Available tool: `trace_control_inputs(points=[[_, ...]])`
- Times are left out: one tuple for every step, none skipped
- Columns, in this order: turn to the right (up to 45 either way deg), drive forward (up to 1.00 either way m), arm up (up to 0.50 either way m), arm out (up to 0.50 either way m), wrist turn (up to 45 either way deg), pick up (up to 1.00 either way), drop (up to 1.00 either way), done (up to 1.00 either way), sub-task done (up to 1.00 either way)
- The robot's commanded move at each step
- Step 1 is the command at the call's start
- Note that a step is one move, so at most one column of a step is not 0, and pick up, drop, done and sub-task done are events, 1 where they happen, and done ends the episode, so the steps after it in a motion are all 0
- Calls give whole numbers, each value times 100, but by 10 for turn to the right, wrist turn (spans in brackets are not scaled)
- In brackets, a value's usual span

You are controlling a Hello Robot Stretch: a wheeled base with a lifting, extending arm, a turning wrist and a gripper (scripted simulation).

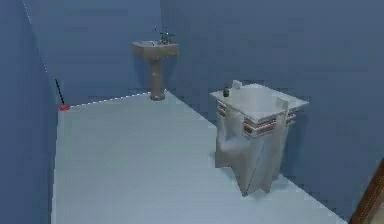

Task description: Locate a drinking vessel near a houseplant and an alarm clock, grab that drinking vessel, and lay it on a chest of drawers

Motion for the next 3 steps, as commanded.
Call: trace_control_inputs(points=[[450,0,0,0,0,0,0,0,0],[150,0,0,0,0,0,0,0,0],[0,10,0,0,0,0,0,0,0]])
